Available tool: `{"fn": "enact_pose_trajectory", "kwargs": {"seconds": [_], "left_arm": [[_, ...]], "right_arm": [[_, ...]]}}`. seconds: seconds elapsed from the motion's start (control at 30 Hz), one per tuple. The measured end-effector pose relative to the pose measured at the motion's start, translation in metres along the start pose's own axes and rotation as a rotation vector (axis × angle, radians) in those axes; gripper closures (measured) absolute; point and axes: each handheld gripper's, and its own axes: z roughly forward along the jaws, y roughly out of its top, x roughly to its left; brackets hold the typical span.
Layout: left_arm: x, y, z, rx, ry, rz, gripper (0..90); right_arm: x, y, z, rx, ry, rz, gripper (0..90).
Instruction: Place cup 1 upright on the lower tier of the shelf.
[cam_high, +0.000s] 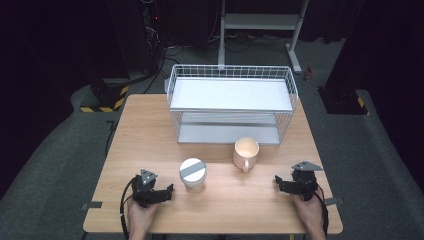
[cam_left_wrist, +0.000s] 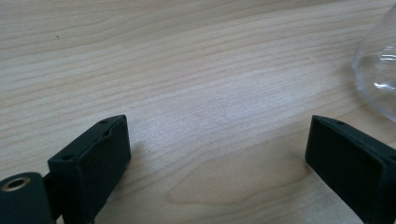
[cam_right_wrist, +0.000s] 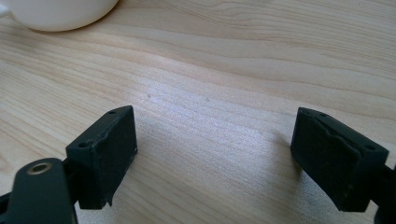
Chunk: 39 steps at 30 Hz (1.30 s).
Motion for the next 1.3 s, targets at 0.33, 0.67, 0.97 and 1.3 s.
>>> {"fn": "enact_pose_trajectory", "kwargs": {"seconds": [0.33, 0.67, 0.97, 1.3], "left_arm": [[-0.009, -0.005, -0.016, -0.024, -0.01, 0.022, 5.4], [-0.029, -0.011, -0.028, -0.032, -0.06, 0.044, 5.7], [-0.04, -0.011, -0.033, -0.053, -0.081, 0.067, 5.4], [-0.057, -0.009, -0.033, -0.054, -0.114, 0.097, 5.3]], "right_arm": [[0.0, 0.0, 0.0, 0.0, 0.0, 0.0, 14.6], [0.0, 0.0, 0.0, 0.0, 0.0, 0.0, 14.6], [0.0, 0.0, 0.0, 0.0, 0.0, 0.0, 14.6], [0.0, 0.0, 0.0, 0.0, 0.0, 0.0, 14.6]]}}
